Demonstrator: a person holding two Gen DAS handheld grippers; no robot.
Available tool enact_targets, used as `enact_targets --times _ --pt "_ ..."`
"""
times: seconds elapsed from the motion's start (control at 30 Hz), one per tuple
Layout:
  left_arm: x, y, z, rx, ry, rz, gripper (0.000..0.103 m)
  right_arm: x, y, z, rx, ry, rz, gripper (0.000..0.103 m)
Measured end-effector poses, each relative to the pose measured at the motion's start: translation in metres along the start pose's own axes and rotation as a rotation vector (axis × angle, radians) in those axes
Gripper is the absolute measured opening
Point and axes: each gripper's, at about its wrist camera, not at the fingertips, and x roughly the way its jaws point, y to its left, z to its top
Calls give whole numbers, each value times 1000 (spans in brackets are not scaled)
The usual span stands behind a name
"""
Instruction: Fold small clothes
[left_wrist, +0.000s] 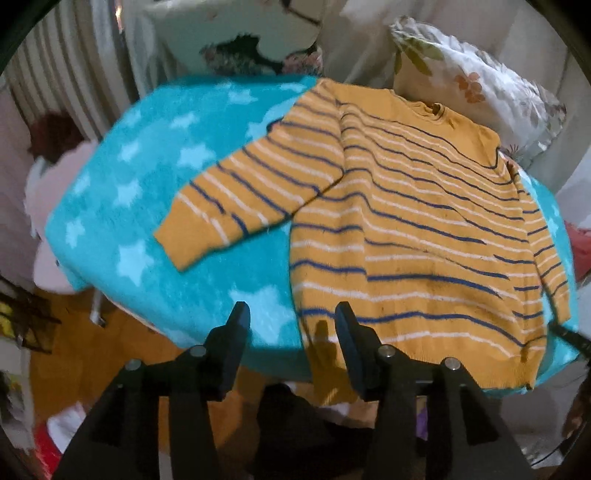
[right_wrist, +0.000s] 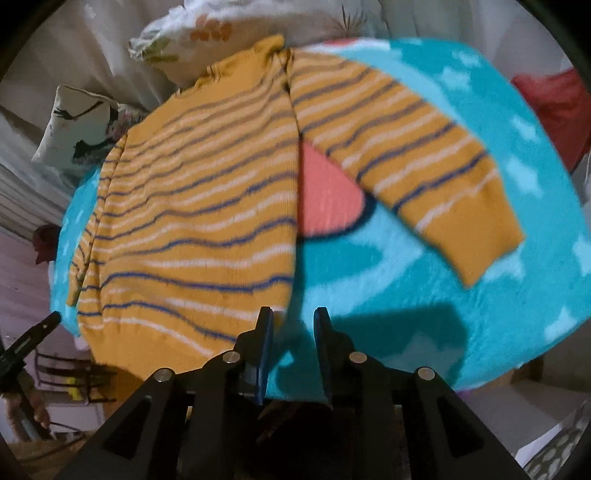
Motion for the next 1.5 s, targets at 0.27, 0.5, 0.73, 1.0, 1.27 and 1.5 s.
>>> enact_targets --times 0.27,0.5,0.73,1.0,1.27,1.5 --pt "3 -11 15 57 -36 -13 51 -4 24 20 -24 -55 26 34" --pt "32 32 41 -4 -37 -30 62 5 71 24 -45 -83 38 38" --pt "93 111 80 -41 23 25 68 23 127 27 -83 -78 18 40" --pt "135 136 94 30 74 -99 74 44 184 32 -101 -63 1 41" --pt "120 160 113 57 59 -94 5 67 226 40 -107 -37 -16 41" --pt "123 235 156 -26 15 113 6 87 266 48 -155 -23 -13 41"
